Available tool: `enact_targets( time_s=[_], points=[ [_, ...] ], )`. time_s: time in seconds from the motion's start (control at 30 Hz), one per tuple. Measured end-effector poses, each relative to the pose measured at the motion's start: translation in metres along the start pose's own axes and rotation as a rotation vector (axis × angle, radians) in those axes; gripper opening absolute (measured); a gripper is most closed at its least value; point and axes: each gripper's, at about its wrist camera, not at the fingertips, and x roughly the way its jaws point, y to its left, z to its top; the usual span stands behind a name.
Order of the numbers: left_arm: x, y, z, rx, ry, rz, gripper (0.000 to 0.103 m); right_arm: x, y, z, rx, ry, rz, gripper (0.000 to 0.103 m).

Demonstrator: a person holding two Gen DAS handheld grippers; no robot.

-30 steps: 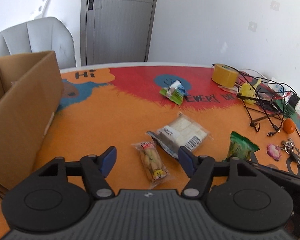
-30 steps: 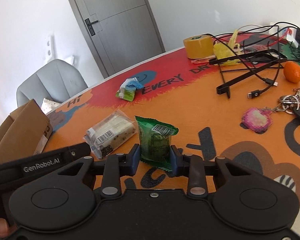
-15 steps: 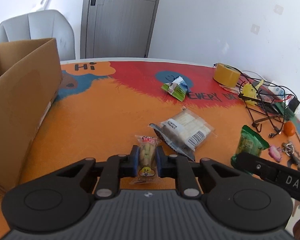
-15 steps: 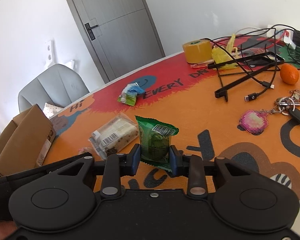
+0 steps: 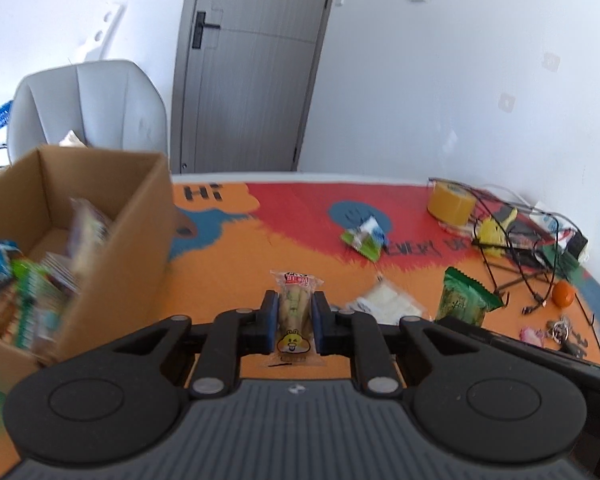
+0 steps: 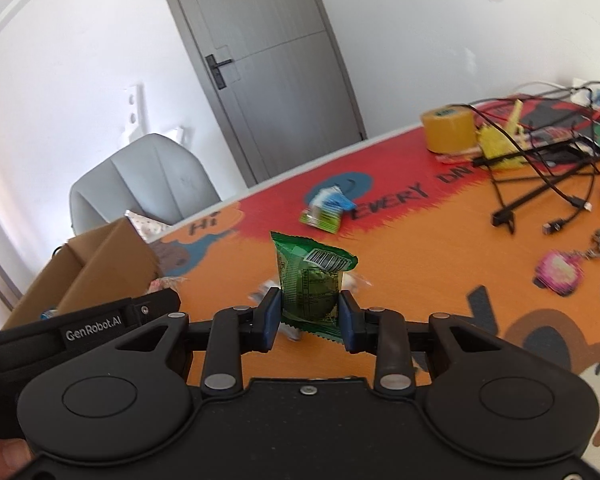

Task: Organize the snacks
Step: 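Carry the green pack in the right tool while the left tool carries the bread stick pack to the box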

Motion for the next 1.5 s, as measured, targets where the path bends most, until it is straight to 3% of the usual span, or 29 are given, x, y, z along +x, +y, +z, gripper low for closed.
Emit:
enact_targets(
  time_s=[0.77, 1.5],
  points=[
    [-0.062, 0.07, 0.036, -0.06, -0.165, 0.064, 0.016, 0.005, 0.086, 0.017, -0.126, -0.042, 0.125, 0.031],
    [-0.052, 0.142, 0.063, -0.16, -0.198, 0.105, 0.016, 0.042, 0.167, 0.025, -0.223, -0.03, 0.183, 0.032]
  ],
)
